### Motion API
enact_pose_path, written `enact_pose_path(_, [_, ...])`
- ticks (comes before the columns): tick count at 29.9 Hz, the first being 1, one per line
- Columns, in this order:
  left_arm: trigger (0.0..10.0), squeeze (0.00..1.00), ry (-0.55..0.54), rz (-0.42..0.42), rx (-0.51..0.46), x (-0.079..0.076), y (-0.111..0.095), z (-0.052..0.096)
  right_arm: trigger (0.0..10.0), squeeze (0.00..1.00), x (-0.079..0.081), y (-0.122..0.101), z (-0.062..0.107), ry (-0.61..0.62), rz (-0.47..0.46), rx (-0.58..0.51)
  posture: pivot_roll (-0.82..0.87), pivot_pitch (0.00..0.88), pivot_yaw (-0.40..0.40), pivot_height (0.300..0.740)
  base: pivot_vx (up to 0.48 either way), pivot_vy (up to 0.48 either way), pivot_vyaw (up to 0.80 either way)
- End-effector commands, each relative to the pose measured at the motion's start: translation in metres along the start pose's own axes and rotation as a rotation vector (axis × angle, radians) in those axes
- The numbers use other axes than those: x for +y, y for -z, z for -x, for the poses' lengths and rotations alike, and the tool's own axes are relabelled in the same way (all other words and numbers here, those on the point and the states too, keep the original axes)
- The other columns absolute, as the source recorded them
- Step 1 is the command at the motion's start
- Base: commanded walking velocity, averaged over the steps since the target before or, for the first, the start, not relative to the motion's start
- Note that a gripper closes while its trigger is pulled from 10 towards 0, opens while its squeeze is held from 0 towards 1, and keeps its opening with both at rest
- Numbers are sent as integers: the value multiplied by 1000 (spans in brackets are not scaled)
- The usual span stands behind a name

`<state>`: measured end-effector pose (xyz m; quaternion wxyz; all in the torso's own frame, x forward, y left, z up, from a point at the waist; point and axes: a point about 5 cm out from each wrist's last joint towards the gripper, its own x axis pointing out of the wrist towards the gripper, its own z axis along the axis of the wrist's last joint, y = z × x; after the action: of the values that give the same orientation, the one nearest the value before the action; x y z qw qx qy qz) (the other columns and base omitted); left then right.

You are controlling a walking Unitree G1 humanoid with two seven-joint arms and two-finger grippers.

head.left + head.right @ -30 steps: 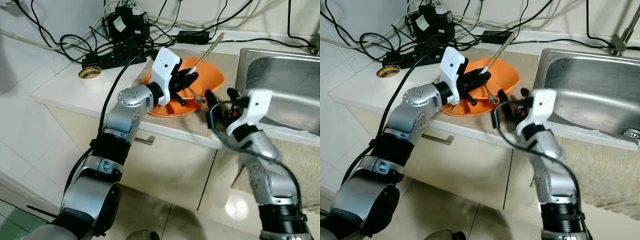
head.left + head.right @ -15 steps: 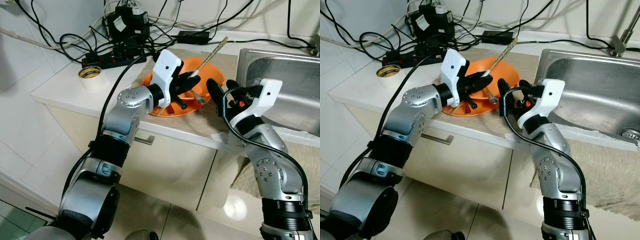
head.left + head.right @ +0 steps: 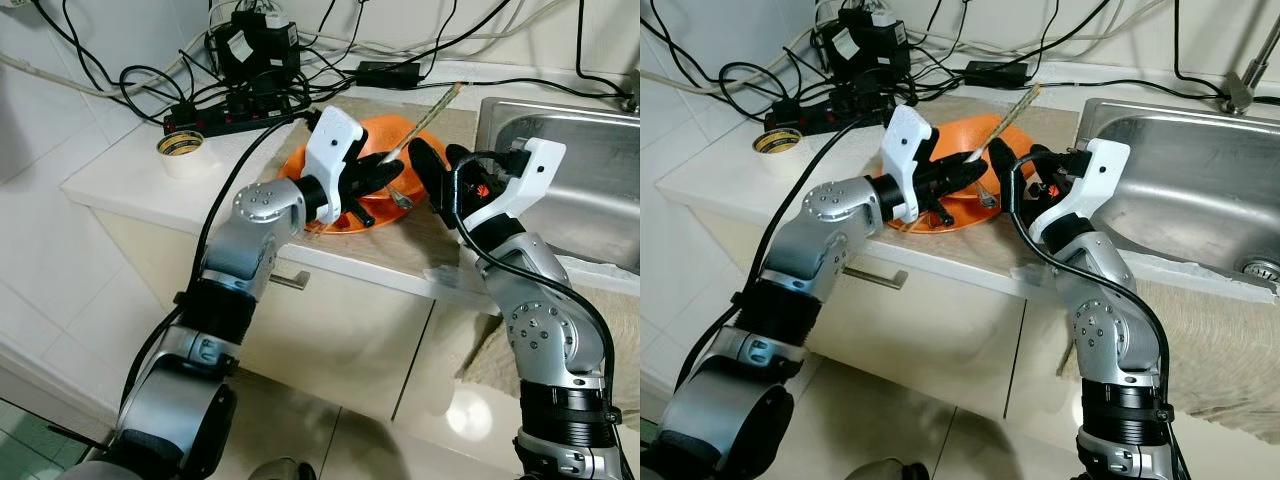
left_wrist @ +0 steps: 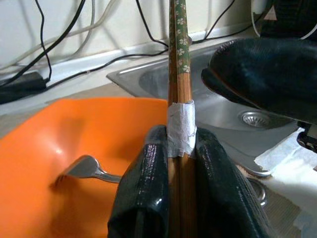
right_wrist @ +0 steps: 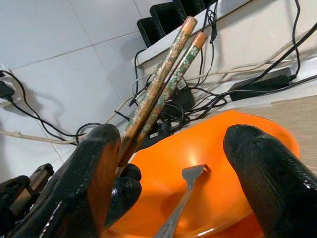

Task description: Kitchen organization

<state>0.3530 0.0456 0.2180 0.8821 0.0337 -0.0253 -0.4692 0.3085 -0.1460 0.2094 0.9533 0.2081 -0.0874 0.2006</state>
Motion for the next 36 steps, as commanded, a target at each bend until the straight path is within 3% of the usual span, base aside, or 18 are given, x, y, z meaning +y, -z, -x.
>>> enact_pose_path(1, [0,0,23,-6,-4,-3,-3,0,10000,0,5,-7,-2,-16,-1,-21,-38,0,95,740,0,0,0])
enact_pose_path(14, [0,0,83,6,-25,-20,-9,0,10000,0,9,-2,-12,-13,-13,-14,-33,0,91,740,0,0,0])
enact_pose_path(28, [0,0,119,31,-53,-29,-17,0,10000,0,9,7,-17,2,35,22,-31,0,89,740,0,0,0])
enact_pose_path(29, [0,0,120,31,-54,-29,-18,0,3373,0,9,7,-17,4,35,23,-30,0,89,740,0,0,0])
enact_pose_path(30, [0,0,123,31,-54,-30,-18,0,0,0,8,7,-18,8,36,23,-29,0,88,740,0,0,0])
enact_pose_path(36, [0,0,138,33,-61,-33,-21,1,0,0,7,7,-18,12,34,18,-28,0,87,740,0,0,0])
